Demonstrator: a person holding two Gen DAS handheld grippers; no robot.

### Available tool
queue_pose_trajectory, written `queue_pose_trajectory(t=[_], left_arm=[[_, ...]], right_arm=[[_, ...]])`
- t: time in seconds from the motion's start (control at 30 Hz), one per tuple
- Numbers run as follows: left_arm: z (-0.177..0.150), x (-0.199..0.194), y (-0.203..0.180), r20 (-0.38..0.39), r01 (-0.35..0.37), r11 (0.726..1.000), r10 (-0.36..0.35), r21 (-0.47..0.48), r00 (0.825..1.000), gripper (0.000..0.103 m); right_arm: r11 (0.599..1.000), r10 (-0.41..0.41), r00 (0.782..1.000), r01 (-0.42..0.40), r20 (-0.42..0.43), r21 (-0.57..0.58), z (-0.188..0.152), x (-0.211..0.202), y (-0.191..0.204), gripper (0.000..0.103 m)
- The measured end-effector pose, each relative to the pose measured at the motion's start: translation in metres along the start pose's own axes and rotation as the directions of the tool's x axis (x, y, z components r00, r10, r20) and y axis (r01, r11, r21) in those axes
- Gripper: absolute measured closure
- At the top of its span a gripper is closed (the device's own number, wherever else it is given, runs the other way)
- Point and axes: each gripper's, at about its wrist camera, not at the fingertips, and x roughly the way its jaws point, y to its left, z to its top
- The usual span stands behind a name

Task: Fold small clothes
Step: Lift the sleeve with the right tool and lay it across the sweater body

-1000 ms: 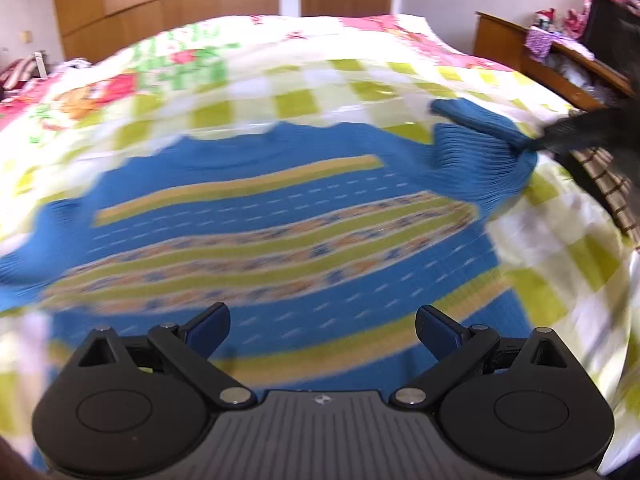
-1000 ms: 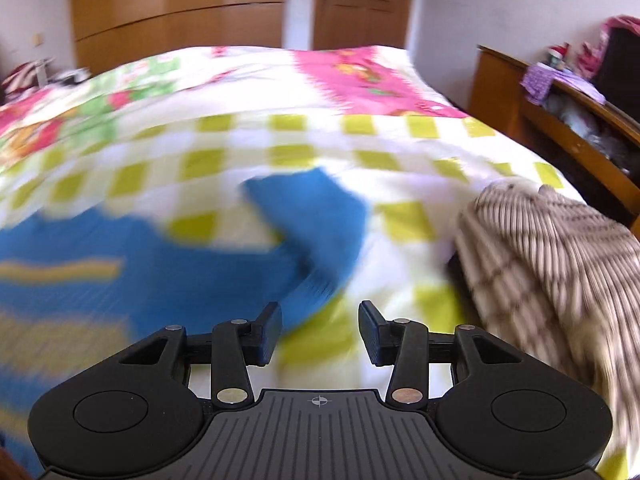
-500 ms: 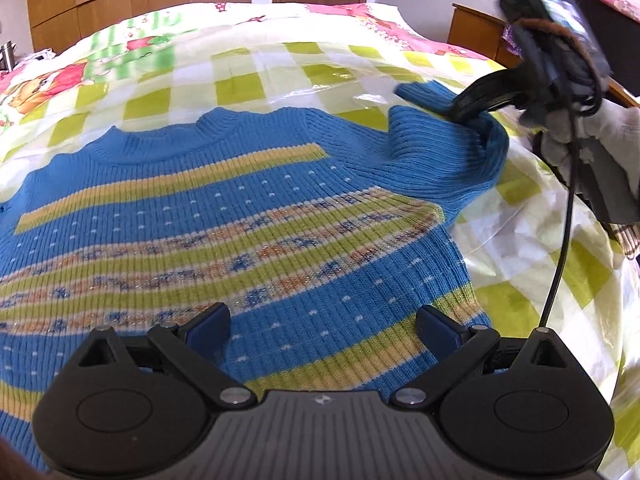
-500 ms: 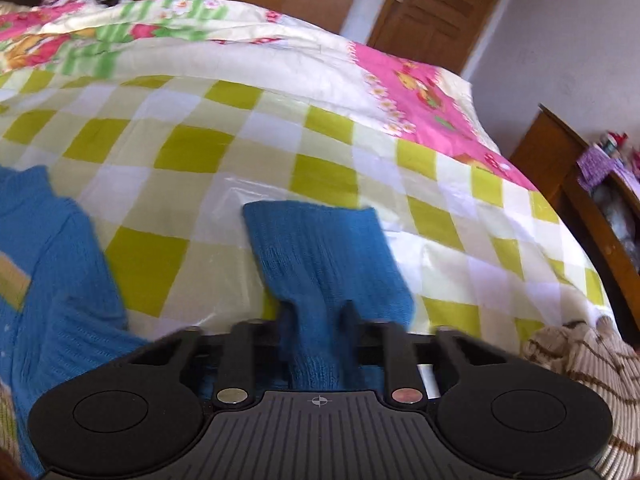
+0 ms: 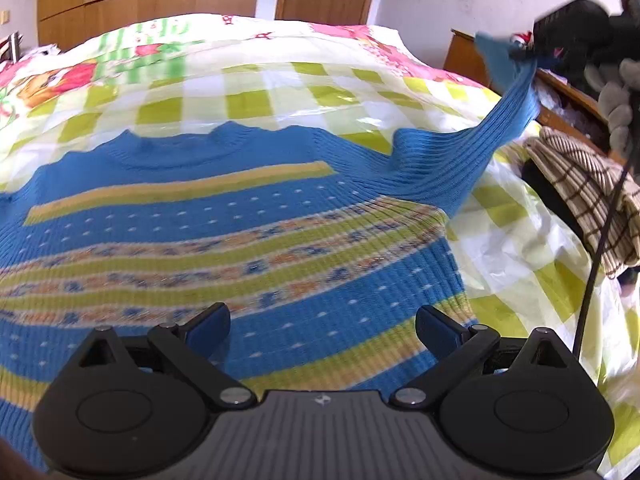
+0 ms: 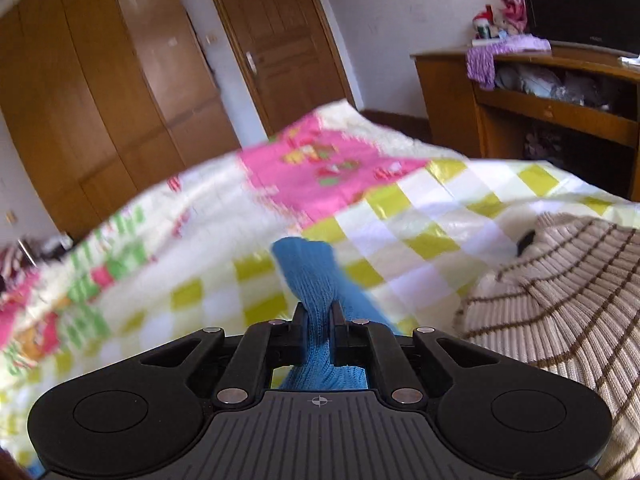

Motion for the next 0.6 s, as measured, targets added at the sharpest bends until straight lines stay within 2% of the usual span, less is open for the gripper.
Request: queue_pose_trajectory(t=[0.07,0.13,0.23,0.3,0.4,0.43,0.5,0.53,0.57,0.6], left_arm=[[-0.003,-0.007,0.01,0.002,-0.006,1.0,0.006,-0.019,1.0,0.0],[-0.006,-0.017,0.021,0.012,-0.027,0.999,0.028,-0.034,1.0,0.0],[-0.015,-0.034,0.041,0.028,-0.081,0.995,0.083,-0.065,0.996,0.0],[-0.023,-0.043,0.055,0.033,-0.12,0.988,0.123,-0.093,0.992,0.0],[-0.033,-0.051,0.074,0.028,-0.148,0.978,0.154,-0.144,0.988,0.0],[-0.036,-0.052,0.079,0.026,-0.15,0.976,0.156,-0.159,0.987,0.0],[-0.039,-0.052,0.089,0.02,-0.156,0.97,0.162,-0.184,0.987,0.0],[-0.041,-0.054,0.092,0.025,-0.155,0.969,0.162,-0.192,0.986,0.0],[-0.043,-0.055,0.093,0.033,-0.151,0.968,0.161,-0.198,0.986,0.0],[-0.044,-0.056,0.094,0.04,-0.149,0.968,0.161,-0.203,0.986,0.0]], right_arm=[[0.992,0.078,0.997,-0.075,0.026,-0.103,-0.005,-0.009,0.038,0.095],[0.954,0.173,0.985,-0.164,0.014,-0.25,-0.02,-0.014,0.087,0.095],[0.832,0.296,0.951,-0.302,-0.089,-0.464,-0.069,-0.011,0.159,0.095],[0.733,0.348,0.911,-0.411,-0.22,-0.542,-0.112,-0.002,0.195,0.095],[0.565,0.38,0.817,-0.577,-0.434,-0.59,-0.173,0.007,0.231,0.096],[0.535,0.362,0.813,-0.581,-0.456,-0.613,-0.191,0.008,0.237,0.096],[0.507,0.326,0.799,-0.599,-0.506,-0.619,-0.214,0.012,0.245,0.095],[0.5,0.308,0.807,-0.588,-0.504,-0.636,-0.221,0.013,0.245,0.095],[0.485,0.288,0.815,-0.576,-0.502,-0.657,-0.224,0.013,0.246,0.088],[0.474,0.282,0.822,-0.568,-0.495,-0.673,-0.226,0.01,0.246,0.088]])
